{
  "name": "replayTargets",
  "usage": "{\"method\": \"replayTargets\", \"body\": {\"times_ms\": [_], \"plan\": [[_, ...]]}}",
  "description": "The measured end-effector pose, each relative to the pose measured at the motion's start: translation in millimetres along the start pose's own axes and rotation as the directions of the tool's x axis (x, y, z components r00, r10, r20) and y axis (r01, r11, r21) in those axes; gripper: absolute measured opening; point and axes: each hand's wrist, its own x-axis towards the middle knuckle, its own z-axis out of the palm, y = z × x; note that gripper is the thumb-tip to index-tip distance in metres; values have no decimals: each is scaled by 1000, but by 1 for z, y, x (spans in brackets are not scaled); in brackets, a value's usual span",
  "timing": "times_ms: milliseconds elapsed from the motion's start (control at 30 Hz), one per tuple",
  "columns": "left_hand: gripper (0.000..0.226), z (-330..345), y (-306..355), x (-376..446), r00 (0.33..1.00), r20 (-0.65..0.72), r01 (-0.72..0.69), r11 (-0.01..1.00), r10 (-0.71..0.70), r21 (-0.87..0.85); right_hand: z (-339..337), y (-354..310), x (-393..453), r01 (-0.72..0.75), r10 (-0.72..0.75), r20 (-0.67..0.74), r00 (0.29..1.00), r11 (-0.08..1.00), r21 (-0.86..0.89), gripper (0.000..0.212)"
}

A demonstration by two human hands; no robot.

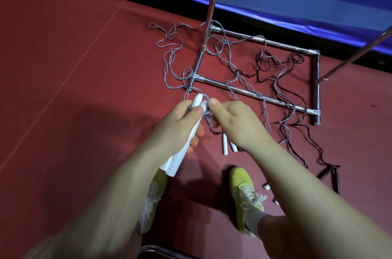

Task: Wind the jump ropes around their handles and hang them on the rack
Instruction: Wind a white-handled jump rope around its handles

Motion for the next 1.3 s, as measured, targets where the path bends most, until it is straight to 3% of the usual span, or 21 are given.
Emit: {"method": "replayTargets", "body": {"times_ms": [67, 133, 200, 267, 400, 633, 733, 833, 933, 1033, 1100, 1200, 1300], "plan": [[14, -4, 0, 2, 998, -56, -1, 1000, 2, 29, -12, 3, 0, -38, 34, 94, 995, 999, 37, 57], [15, -10, 0, 5, 995, -102, 13, 998, -7, 61, -25, 6, -2, -30, 42, 214, 976, 998, -63, 46], [15, -15, -2, 6, 993, -119, 31, 993, -17, 118, -35, 8, -6, 70, 0, 290, 957, 970, -231, 30], [14, -17, -6, 6, 995, -96, 47, 979, -28, 199, -40, 6, -10, 191, -123, 254, 959, 946, -261, 18], [11, -11, -9, 2, 994, 90, 25, 922, -65, 386, -48, -1, -16, 393, -360, 179, 916, 894, -213, 10], [12, 8, -9, -13, 901, 400, -71, 851, -170, 521, -51, 0, -17, 277, -285, 188, 940, 958, 70, 10], [16, 13, -4, -18, 890, 438, -122, 858, -128, 499, -46, 4, -11, 178, -224, 198, 954, 958, 225, 12], [16, 17, 0, -23, 879, 471, -176, 862, -79, 475, -35, 14, -5, -27, -110, 315, 943, 917, 398, 15], [19, 14, 0, -23, 890, 455, -152, 915, -39, 374, -23, 17, -4, -349, 36, 462, 886, 709, 613, 9], [5, 6, 2, -20, 903, 430, -91, 975, -5, 203, -15, 15, -1, -492, 148, 500, 853, 548, 677, 15], [18, 1, 3, -17, 932, 361, -43, 996, 10, 83, -11, 12, 2, -486, 118, 506, 854, 528, 696, 17], [12, -5, 5, -13, 967, 251, -15, 997, 32, -73, -7, 14, 8, -366, 48, 404, 913, 532, 763, 33], [20, -9, 5, -8, 989, 151, 13, 997, -2, -70, -2, 15, 8, -150, -51, 286, 957, 758, 635, 43]]}}
